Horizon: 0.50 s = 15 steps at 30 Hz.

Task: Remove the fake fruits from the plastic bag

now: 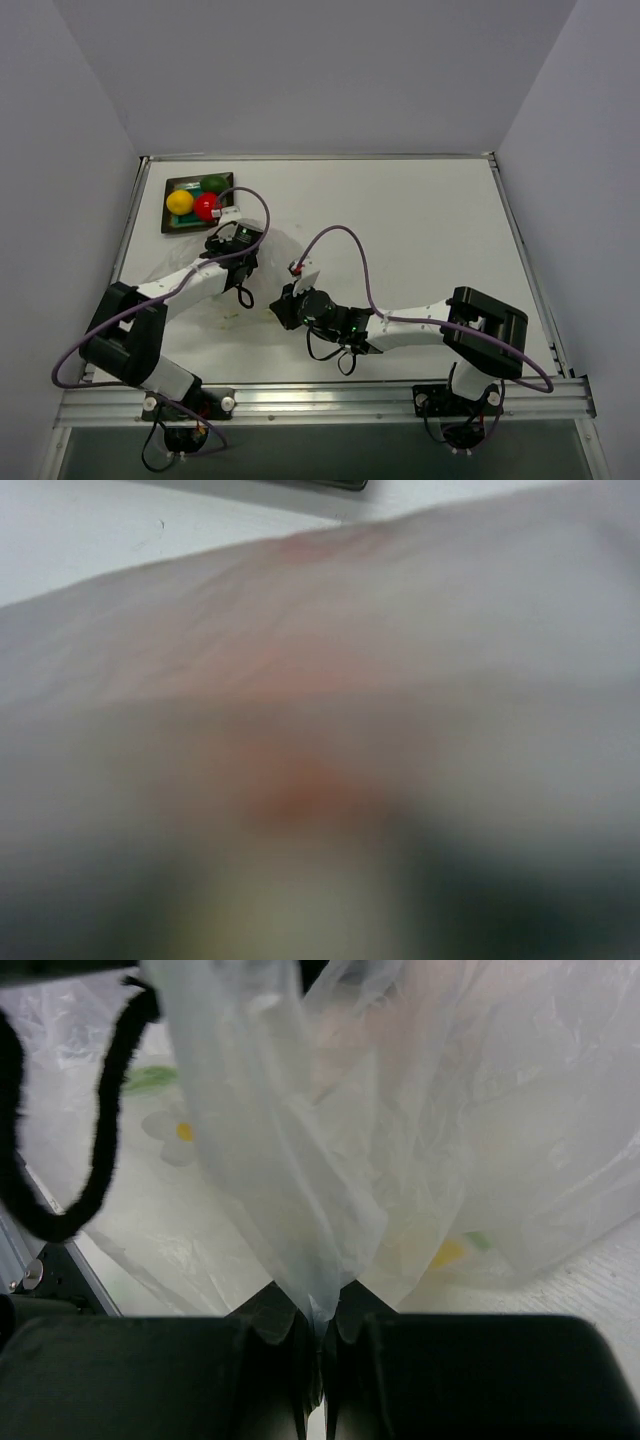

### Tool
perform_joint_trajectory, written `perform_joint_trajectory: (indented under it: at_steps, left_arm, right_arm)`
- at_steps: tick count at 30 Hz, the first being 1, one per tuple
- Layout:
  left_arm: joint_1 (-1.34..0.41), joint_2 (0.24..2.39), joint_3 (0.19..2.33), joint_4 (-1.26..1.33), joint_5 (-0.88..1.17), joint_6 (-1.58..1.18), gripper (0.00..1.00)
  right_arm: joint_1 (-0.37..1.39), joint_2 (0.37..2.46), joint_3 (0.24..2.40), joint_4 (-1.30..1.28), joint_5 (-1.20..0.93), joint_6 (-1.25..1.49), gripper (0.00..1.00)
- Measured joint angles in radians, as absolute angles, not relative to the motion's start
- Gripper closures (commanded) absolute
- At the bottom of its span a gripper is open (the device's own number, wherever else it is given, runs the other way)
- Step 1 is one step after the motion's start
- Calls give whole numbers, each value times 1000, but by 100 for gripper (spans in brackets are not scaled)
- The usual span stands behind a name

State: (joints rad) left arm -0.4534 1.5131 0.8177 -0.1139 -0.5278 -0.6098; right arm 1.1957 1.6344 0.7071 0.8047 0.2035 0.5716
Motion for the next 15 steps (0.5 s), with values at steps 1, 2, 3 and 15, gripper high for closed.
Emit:
perform_joint_trajectory:
  at_steps: [1, 2, 3, 15]
  left_arm:
    - [-453, 1488, 817, -124, -520, -610, 85]
    - [-454, 1461, 817, -132, -513, -611, 87]
    - [-455, 1435, 817, -140, -506, -612, 88]
    - [-466, 1215, 811, -322, -347, -628, 93]
  right_arm:
    - [1193, 1634, 707, 804, 202, 571, 100]
    - [1192, 1634, 707, 804, 201, 571, 100]
    - [1190, 1634, 707, 804, 201, 571, 100]
    - [1121, 1634, 733, 772, 193, 556, 100]
